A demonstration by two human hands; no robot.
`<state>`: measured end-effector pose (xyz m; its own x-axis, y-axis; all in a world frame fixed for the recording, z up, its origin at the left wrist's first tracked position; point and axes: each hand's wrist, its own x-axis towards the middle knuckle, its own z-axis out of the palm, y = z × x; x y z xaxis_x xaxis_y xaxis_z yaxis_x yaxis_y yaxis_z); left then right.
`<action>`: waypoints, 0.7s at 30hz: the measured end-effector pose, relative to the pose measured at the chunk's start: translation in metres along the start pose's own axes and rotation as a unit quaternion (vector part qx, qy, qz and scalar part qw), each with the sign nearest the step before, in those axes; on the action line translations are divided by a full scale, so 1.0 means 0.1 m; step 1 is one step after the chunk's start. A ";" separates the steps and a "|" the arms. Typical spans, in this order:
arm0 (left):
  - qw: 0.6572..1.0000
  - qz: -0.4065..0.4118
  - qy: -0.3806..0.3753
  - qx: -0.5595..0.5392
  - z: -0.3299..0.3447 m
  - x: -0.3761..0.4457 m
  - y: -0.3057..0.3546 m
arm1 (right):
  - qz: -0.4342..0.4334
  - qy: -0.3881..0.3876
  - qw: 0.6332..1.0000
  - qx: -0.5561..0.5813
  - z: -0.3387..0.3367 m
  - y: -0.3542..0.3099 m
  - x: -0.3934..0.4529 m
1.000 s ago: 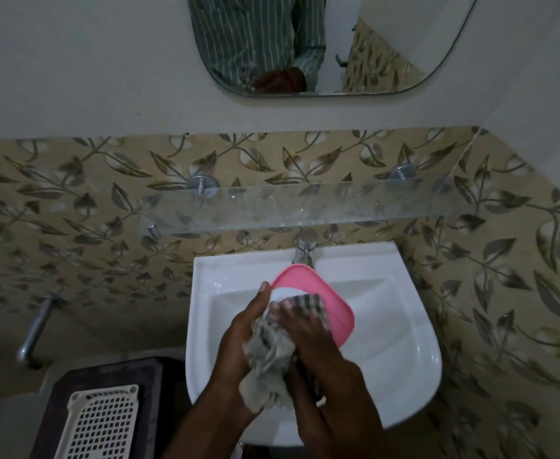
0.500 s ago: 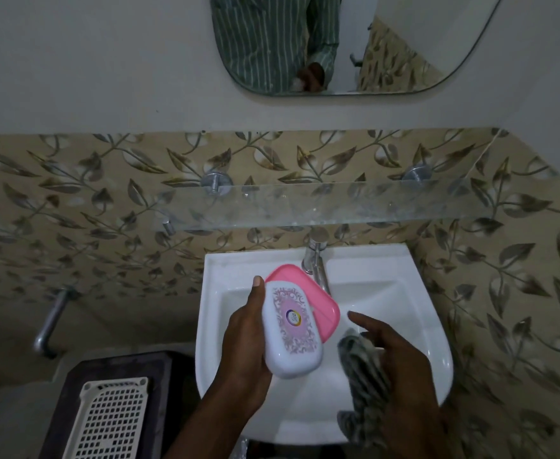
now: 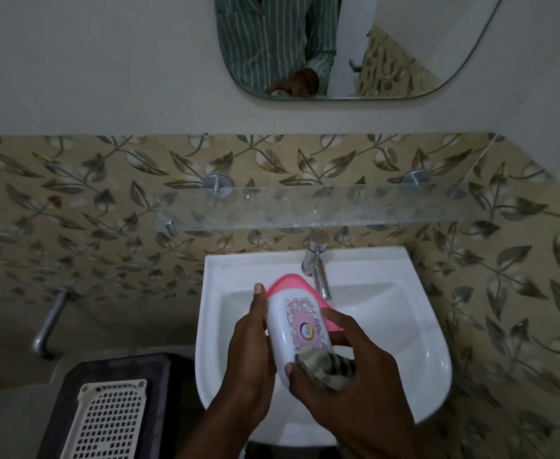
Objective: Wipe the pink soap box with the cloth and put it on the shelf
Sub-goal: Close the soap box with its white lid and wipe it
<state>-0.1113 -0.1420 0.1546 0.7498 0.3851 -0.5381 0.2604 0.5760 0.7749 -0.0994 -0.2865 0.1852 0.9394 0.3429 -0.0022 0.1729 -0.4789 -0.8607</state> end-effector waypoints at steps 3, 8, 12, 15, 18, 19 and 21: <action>0.999 0.045 0.017 0.018 -0.03 0.03 0.00 | -0.002 0.027 1.000 -0.007 -0.13 0.06 0.03; 0.986 0.136 0.015 0.095 -0.08 0.04 -0.01 | 0.006 0.050 0.998 -0.037 -0.25 0.13 0.10; 0.980 0.154 -0.013 0.122 -0.10 0.03 -0.04 | -0.001 0.032 0.999 -0.040 -0.11 0.18 0.12; 0.986 0.139 -0.023 0.092 -0.12 0.00 -0.04 | -0.015 0.024 0.998 -0.050 -0.05 0.18 0.13; 0.988 0.120 -0.035 0.090 -0.16 0.00 -0.03 | -0.023 0.016 0.998 -0.059 -0.05 0.19 0.16; 0.988 0.115 -0.039 0.096 -0.18 0.00 -0.03 | -0.025 0.012 0.998 -0.062 -0.06 0.19 0.17; 0.988 0.107 -0.050 0.098 -0.21 -0.01 -0.03 | -0.032 0.007 0.997 -0.066 -0.07 0.19 0.18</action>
<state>-0.1256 -0.1289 0.1454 0.8546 0.4030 -0.3277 0.1953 0.3354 0.9216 -0.0767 -0.2952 0.1729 0.9288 0.3658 0.0587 0.2698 -0.5591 -0.7840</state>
